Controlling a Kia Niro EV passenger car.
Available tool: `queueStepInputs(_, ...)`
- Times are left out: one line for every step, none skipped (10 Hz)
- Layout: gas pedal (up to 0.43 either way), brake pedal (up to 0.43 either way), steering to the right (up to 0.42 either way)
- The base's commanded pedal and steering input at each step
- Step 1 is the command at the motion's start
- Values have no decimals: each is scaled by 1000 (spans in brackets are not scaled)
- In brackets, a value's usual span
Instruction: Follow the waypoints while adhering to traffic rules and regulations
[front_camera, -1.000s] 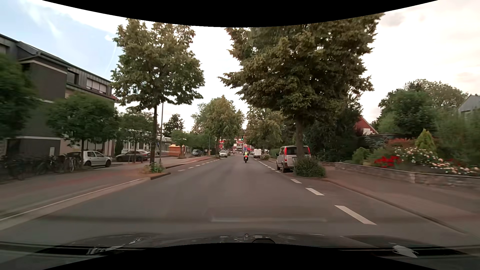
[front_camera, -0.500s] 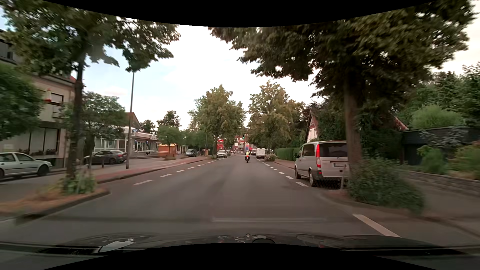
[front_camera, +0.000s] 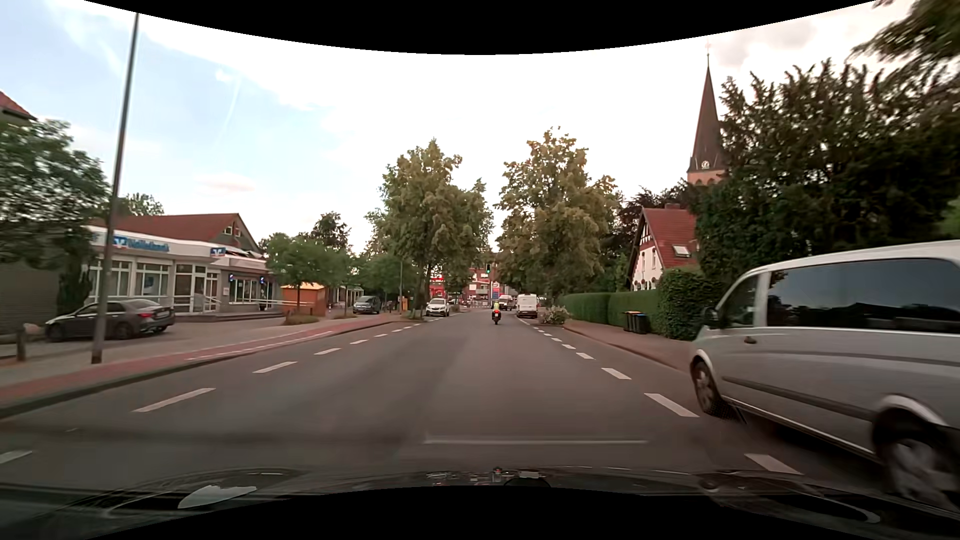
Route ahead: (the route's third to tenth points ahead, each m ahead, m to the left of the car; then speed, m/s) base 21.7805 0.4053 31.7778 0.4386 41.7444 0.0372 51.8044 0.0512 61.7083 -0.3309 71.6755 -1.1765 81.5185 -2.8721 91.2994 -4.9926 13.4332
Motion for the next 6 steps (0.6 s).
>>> queueStepInputs(138,0,0)
queueStepInputs(138,0,1)
queueStepInputs(138,0,3)
queueStepInputs(138,0,5)
queueStepInputs(138,0,4)
queueStepInputs(138,0,4)
